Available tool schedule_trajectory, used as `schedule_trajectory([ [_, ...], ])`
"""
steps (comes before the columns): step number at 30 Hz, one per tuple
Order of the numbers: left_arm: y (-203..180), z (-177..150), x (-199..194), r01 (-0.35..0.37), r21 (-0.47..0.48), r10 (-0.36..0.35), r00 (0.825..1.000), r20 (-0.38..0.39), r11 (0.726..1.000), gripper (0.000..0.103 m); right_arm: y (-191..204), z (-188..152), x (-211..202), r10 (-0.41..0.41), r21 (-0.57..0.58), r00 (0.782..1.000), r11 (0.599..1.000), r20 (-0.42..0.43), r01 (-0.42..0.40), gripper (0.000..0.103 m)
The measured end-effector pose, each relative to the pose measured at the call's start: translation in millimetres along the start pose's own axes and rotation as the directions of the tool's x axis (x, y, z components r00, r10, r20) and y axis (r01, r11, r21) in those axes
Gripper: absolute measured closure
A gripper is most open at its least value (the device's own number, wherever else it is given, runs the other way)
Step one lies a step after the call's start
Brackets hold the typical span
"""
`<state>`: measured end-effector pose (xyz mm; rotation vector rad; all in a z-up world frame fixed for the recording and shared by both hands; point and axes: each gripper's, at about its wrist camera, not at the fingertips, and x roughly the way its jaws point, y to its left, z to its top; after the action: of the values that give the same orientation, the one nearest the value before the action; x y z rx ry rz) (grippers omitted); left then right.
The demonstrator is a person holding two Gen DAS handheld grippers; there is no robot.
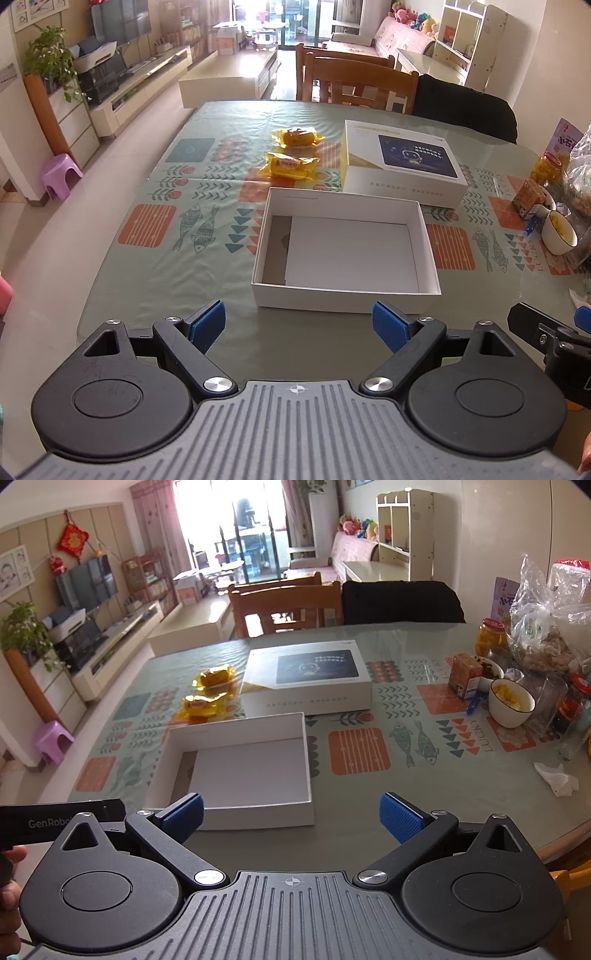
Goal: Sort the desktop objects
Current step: 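Move the left tool forward past the white box toward the bread packets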
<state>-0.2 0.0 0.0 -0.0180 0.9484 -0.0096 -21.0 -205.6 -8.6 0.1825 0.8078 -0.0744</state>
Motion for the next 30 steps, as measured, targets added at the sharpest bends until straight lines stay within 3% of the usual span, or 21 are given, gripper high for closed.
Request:
schedule_trajectory([
  [11,-9,-1,2,-0.026,0.013,0.026,1.0,-0.001,1.0,0.0,9,5,17,0.0,-0.018,0.999,1.0,-0.039,-0.001,0.0],
  [15,-12,6,9,0.0,0.0,0.0,0.999,-0.053,1.0,0.0,5,7,21,0.038,-0.029,0.999,0.999,-0.027,-0.039,0.0],
  [20,-12,5,8,0.029,-0.04,-0.031,0.999,-0.034,0.999,0.0,-1,15,12,0.07,-0.03,0.995,0.997,0.077,-0.068,0.0],
  [23,-4,5,6,0.094,-0.161,-0.098,0.995,-0.013,0.982,0.0,-7,17,-6,0.068,-0.023,0.974,0.998,0.218,-0.064,0.0],
  [24,-2,5,5,0.114,-0.202,-0.117,0.993,-0.005,0.973,0.0,-14,12,-2,0.11,0.006,0.965,0.993,0.24,-0.115,0.0],
  [27,-5,2,7,0.079,-0.195,-0.08,0.997,0.006,0.978,0.0,-27,-2,27,0.197,0.09,0.974,0.974,0.109,-0.207,0.0],
  [30,-12,-2,6,0.049,-0.13,-0.044,0.998,0.041,0.99,0.0,-36,-11,53,0.249,0.156,0.968,0.957,-0.015,-0.244,0.0],
])
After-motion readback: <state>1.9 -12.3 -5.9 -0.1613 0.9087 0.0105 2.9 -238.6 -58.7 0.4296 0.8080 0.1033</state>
